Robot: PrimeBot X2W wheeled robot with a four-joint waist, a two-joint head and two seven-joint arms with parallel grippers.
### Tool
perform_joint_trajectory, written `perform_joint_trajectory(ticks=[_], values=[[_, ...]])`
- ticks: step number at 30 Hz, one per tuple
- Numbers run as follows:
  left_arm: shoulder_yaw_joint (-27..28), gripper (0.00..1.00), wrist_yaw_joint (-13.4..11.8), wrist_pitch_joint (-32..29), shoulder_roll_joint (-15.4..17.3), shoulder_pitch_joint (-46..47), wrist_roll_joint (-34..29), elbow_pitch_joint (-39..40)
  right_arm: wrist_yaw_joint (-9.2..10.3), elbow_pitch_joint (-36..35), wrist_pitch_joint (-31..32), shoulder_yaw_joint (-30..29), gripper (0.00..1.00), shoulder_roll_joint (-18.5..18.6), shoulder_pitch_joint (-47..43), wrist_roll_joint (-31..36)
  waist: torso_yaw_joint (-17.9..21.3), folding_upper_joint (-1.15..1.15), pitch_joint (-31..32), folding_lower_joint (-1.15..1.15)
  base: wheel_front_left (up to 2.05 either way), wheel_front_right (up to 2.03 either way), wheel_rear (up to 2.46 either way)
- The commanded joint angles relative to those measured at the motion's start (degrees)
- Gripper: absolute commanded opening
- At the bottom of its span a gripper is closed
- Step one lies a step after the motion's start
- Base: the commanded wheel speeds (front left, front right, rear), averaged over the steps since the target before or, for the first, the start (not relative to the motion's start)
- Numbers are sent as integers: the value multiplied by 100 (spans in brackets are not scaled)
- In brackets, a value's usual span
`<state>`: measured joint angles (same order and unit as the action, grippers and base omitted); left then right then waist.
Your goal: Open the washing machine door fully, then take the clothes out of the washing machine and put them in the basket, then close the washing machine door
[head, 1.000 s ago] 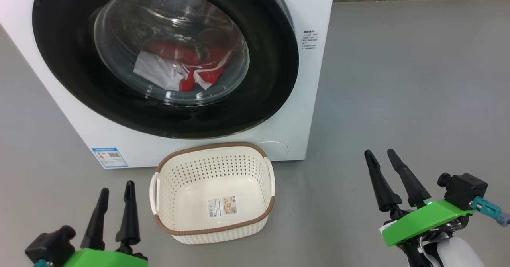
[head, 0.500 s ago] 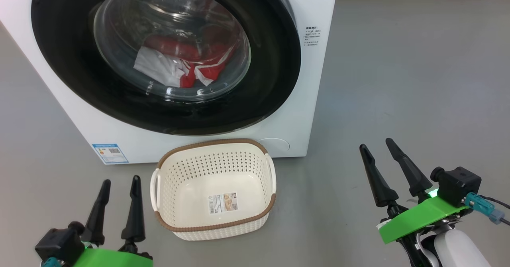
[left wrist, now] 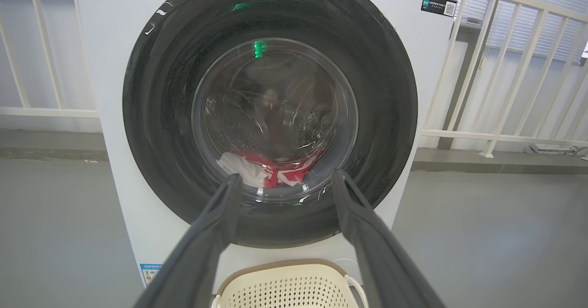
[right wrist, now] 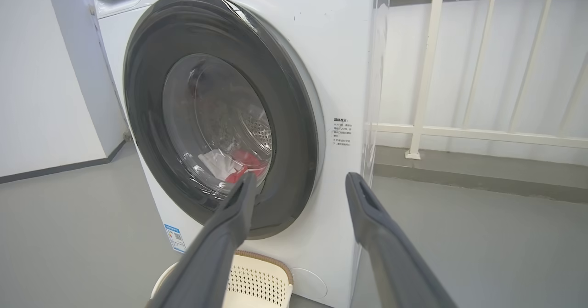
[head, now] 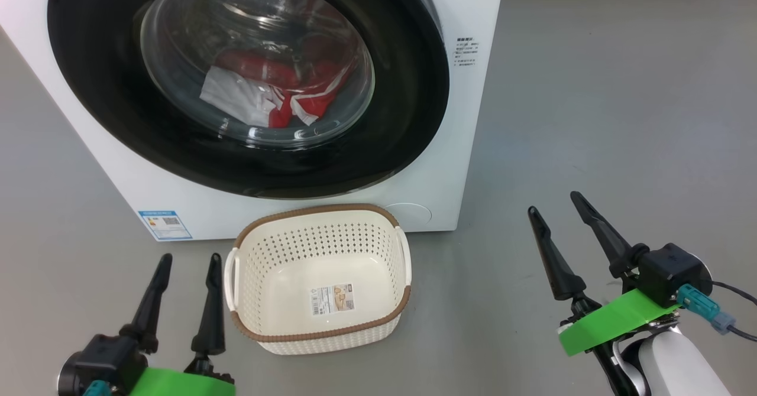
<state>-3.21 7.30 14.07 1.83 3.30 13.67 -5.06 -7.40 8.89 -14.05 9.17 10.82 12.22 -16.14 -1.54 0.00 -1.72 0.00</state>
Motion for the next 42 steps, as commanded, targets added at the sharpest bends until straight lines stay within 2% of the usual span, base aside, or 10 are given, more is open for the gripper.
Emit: perform_joint_trajectory(ticks=[1,42], values=[[156,100,17,84,105,274,-164,203,-9,-187,-86,175,100,41,230,176,-4,0,1,0,0,0,0],[145,100,-17,93,105,277,-137,191,-9,-158,-95,65,100,42,231,120,-23,0,-57,0,0,0,0]])
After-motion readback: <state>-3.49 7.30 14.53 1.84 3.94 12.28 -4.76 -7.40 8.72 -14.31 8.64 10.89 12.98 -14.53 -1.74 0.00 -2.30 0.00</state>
